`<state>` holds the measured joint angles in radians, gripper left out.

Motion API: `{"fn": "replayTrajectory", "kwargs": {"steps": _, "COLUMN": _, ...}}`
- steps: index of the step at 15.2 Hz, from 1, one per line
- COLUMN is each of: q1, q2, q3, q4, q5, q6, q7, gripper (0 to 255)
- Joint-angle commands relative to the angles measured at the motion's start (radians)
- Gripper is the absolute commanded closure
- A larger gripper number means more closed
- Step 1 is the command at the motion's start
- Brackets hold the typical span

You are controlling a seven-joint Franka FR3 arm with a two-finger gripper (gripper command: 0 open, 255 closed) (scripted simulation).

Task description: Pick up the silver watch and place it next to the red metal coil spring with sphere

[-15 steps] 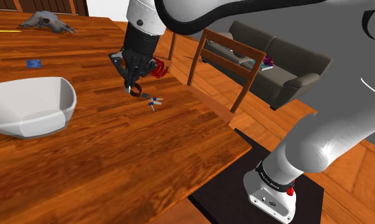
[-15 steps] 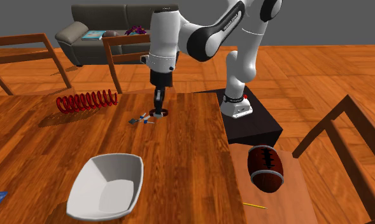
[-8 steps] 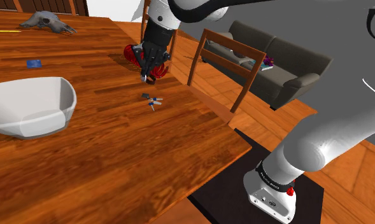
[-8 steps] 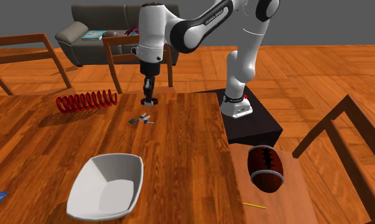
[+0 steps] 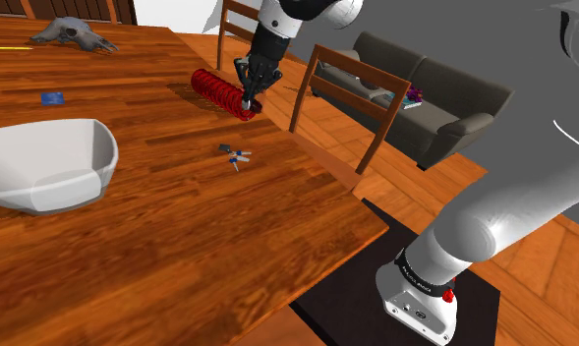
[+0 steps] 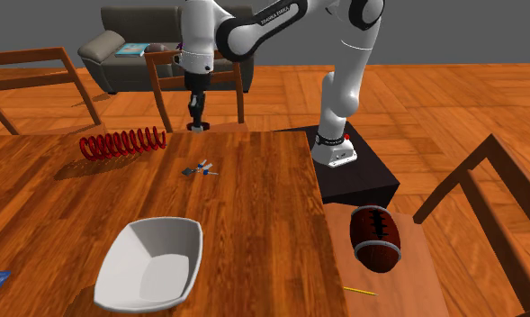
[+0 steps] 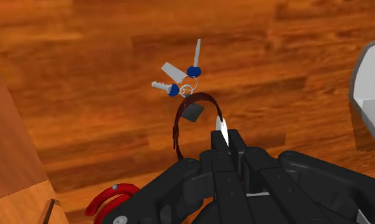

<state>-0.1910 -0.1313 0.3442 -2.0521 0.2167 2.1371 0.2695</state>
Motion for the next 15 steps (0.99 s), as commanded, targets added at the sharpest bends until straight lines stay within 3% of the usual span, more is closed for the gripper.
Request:
{"fn": "replayTrajectory", "kwargs": {"steps": 1, "q1": -0.019, "q2": 0.034, "q3": -0.022, "q4": 0.041, "q5": -0.008, "q6": -0.015, "q7": -0.037, "gripper": 255}}
{"fn": "replayTrajectory", "kwargs": {"steps": 15, "q1": -0.153, "q2": 0.266, "q3": -0.159, "q4": 0.315, "q5": -0.023, "q6": -0.110, "q7": -0.294, "gripper": 255}}
